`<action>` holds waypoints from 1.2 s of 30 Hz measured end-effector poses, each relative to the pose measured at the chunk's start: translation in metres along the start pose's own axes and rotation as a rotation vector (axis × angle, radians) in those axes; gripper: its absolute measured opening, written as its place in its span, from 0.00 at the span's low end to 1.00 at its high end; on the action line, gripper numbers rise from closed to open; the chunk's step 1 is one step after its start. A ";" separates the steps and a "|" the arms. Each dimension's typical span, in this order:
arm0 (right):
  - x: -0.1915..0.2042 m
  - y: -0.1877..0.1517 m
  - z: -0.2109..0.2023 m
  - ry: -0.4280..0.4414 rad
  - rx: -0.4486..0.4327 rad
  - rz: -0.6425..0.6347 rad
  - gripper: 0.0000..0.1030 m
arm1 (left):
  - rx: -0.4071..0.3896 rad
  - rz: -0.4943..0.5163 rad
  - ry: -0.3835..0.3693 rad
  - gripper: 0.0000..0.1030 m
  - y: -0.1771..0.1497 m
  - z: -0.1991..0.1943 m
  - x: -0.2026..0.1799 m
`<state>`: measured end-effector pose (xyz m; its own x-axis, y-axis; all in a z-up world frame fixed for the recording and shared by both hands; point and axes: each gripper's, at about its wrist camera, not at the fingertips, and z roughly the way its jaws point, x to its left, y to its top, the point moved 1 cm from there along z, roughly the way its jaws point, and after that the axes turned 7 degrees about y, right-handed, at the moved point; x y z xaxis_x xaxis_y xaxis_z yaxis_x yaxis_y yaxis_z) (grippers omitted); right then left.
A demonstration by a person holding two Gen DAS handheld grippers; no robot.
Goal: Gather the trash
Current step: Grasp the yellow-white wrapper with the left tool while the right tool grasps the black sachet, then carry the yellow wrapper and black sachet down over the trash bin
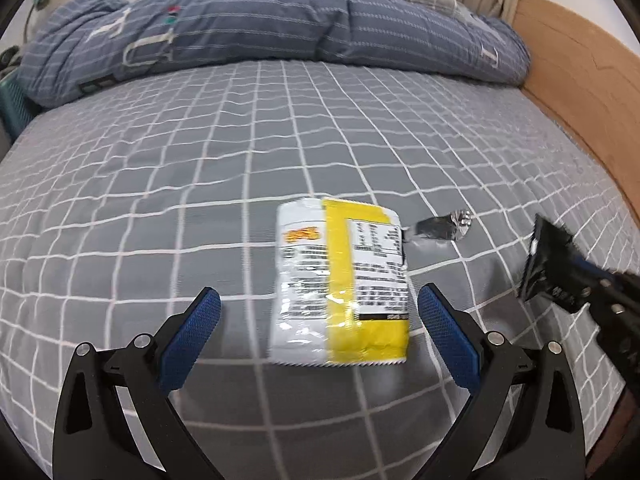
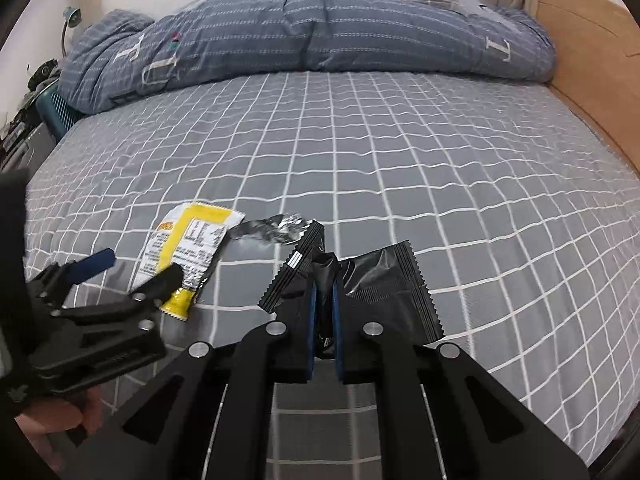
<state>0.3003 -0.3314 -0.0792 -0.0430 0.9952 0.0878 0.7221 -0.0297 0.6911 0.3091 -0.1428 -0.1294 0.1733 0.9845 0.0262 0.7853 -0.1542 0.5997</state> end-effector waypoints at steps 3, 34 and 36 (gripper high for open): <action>-0.003 -0.001 0.002 0.004 0.002 0.005 0.07 | 0.010 0.014 -0.001 0.89 0.000 0.009 -0.010; 0.018 0.004 -0.019 0.018 -0.050 -0.029 0.07 | -0.050 -0.036 0.042 0.10 0.017 -0.027 0.009; 0.024 0.006 -0.028 0.017 -0.064 -0.040 0.07 | -0.053 -0.042 0.038 0.10 0.016 -0.037 0.012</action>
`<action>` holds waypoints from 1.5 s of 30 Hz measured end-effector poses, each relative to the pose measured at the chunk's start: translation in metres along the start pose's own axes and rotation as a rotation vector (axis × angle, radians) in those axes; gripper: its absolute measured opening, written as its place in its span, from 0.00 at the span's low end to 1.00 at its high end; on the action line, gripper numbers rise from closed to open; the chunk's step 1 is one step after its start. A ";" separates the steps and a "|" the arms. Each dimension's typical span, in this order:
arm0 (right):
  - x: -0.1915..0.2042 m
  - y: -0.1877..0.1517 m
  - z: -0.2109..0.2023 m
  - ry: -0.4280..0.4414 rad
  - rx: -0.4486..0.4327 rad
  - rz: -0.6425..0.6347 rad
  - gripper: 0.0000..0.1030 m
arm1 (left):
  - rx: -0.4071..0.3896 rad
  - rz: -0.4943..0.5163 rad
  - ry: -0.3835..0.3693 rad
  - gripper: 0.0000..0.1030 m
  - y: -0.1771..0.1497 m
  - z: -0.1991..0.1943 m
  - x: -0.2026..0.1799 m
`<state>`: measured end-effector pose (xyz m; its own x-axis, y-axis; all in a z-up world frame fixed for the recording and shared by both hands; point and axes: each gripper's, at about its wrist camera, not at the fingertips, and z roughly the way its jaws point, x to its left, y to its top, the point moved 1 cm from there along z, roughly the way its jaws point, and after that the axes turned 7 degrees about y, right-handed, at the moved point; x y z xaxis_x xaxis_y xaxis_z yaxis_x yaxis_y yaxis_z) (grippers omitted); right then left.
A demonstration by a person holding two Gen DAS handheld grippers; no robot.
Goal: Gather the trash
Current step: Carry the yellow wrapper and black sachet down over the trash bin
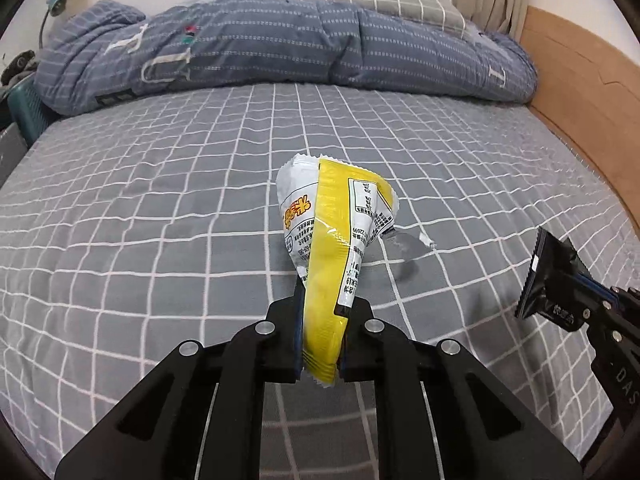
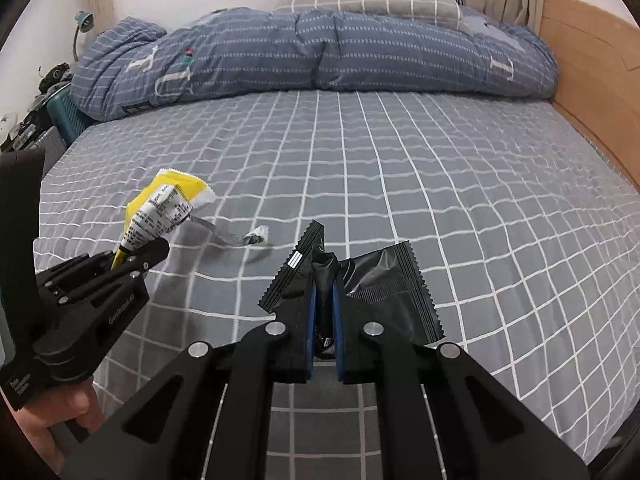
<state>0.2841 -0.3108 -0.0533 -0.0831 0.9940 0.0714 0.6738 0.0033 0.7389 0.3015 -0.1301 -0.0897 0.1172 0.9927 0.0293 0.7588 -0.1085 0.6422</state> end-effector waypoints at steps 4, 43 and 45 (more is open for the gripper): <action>0.011 0.001 -0.012 -0.003 -0.012 -0.024 0.07 | 0.004 -0.023 -0.013 0.10 -0.004 -0.016 0.008; 0.102 -0.066 -0.087 0.049 -0.030 -0.117 0.08 | 0.003 -0.071 0.007 0.10 -0.099 -0.132 0.076; 0.104 -0.070 -0.092 0.052 -0.030 -0.117 0.08 | 0.003 -0.074 0.009 0.10 -0.104 -0.137 0.078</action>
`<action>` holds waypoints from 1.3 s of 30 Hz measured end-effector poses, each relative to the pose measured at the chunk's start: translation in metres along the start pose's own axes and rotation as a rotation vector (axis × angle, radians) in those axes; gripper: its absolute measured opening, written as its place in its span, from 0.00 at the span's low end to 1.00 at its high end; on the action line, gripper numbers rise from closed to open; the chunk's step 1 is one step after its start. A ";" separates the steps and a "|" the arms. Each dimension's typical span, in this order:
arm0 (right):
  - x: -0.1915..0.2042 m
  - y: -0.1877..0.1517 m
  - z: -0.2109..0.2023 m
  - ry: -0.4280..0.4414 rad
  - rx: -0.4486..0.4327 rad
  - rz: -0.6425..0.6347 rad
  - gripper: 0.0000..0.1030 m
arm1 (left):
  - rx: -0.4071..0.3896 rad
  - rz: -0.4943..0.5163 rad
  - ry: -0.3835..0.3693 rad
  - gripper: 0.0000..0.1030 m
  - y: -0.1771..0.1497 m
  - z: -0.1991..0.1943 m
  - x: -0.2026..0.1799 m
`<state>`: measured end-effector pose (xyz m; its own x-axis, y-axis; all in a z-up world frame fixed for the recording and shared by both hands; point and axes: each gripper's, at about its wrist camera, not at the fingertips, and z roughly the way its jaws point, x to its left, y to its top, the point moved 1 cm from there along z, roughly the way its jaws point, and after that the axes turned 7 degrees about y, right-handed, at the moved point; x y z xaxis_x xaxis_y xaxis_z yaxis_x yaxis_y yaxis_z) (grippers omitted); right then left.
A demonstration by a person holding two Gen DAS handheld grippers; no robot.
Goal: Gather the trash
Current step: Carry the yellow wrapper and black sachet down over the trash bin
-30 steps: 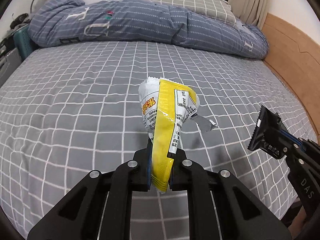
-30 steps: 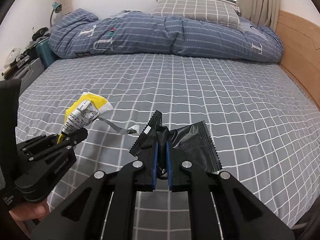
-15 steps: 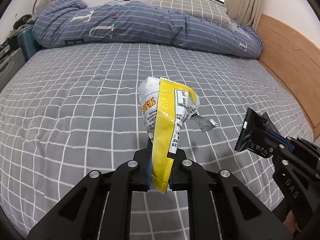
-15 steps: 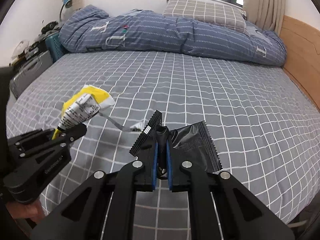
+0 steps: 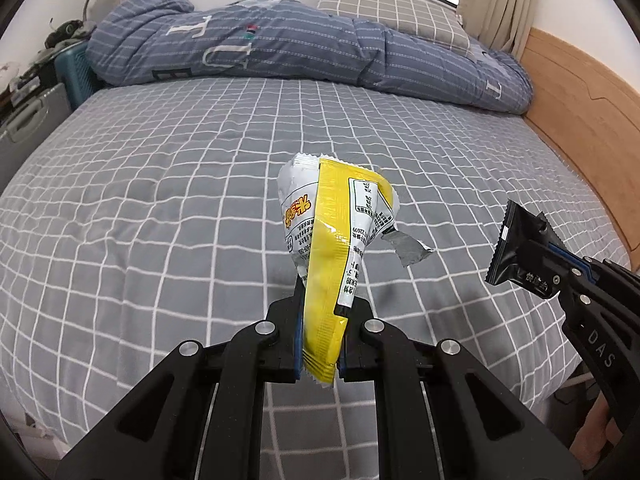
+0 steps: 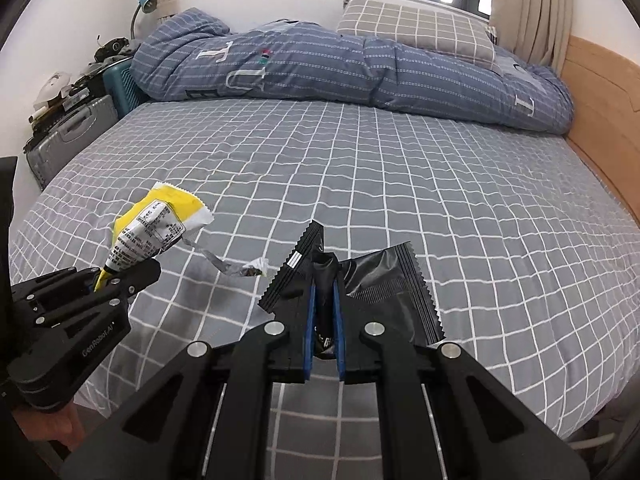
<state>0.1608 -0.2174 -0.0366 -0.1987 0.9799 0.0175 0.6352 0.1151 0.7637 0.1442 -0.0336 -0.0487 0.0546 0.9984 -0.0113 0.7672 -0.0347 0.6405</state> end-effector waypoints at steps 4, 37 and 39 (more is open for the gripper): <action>0.005 -0.006 -0.009 0.009 -0.006 0.002 0.08 | -0.005 -0.001 0.004 0.10 -0.008 -0.010 0.003; 0.052 -0.073 -0.079 0.067 -0.003 -0.006 0.08 | -0.004 -0.049 0.033 0.10 -0.087 -0.093 0.026; 0.051 -0.078 -0.082 0.066 -0.001 -0.001 0.08 | -0.005 -0.050 0.033 0.10 -0.092 -0.097 0.026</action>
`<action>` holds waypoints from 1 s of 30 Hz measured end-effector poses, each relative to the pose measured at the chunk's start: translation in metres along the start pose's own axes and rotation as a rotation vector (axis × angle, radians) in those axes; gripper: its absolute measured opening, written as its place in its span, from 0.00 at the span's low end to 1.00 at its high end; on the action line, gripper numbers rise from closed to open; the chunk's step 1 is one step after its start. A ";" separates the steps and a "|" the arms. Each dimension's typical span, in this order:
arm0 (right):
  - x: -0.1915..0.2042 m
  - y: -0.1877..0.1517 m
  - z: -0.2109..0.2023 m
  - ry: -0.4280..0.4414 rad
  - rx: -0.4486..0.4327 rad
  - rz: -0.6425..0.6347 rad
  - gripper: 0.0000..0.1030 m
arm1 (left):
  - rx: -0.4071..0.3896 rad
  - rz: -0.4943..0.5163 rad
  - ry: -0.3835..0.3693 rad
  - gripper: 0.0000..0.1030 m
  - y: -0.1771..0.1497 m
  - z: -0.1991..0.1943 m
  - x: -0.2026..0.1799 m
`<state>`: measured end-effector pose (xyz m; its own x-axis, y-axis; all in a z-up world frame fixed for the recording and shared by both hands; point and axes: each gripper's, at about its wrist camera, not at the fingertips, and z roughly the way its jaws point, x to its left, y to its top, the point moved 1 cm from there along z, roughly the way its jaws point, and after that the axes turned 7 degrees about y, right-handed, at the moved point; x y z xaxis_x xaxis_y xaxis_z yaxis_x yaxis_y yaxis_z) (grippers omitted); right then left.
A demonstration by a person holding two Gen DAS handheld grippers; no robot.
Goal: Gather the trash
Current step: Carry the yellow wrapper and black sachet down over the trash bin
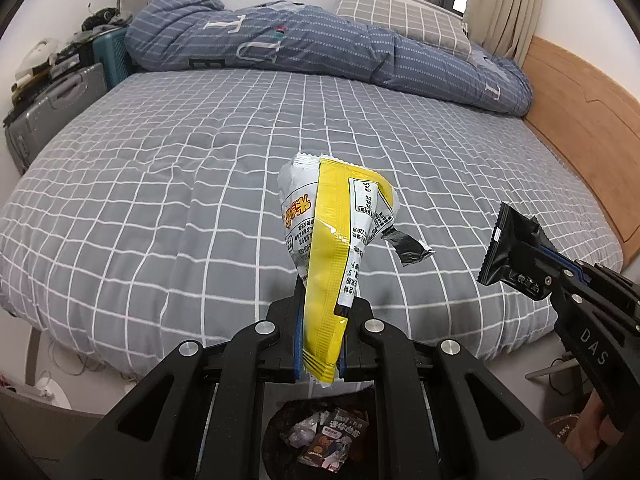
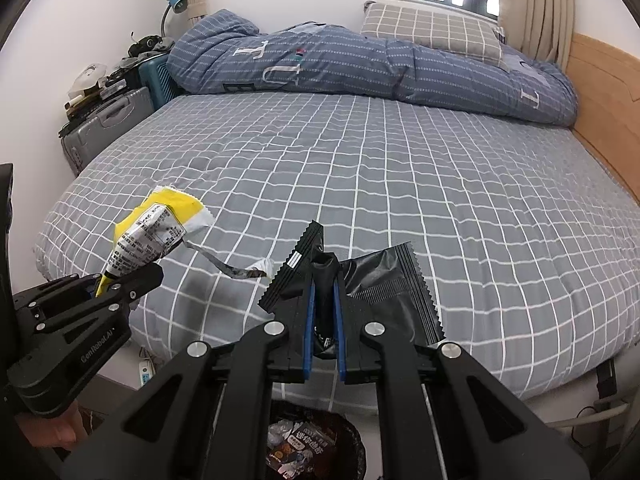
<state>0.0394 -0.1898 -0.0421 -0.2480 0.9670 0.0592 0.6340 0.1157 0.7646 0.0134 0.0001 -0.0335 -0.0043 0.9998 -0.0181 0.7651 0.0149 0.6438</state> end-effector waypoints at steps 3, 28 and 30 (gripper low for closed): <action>0.000 -0.008 -0.006 0.000 0.003 0.005 0.08 | -0.003 -0.007 -0.001 0.10 -0.006 -0.007 0.001; 0.028 -0.092 -0.045 0.039 0.087 0.009 0.08 | 0.073 -0.014 0.005 0.10 -0.096 -0.057 -0.001; 0.029 -0.100 -0.047 0.040 0.103 0.016 0.08 | 0.087 -0.010 0.007 0.10 -0.104 -0.058 0.000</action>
<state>-0.0655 -0.1843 -0.0868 -0.2651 0.9592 0.0980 0.7096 0.1253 0.6934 -0.1038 -0.0009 -0.0562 -0.0166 0.9997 -0.0187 0.8183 0.0243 0.5743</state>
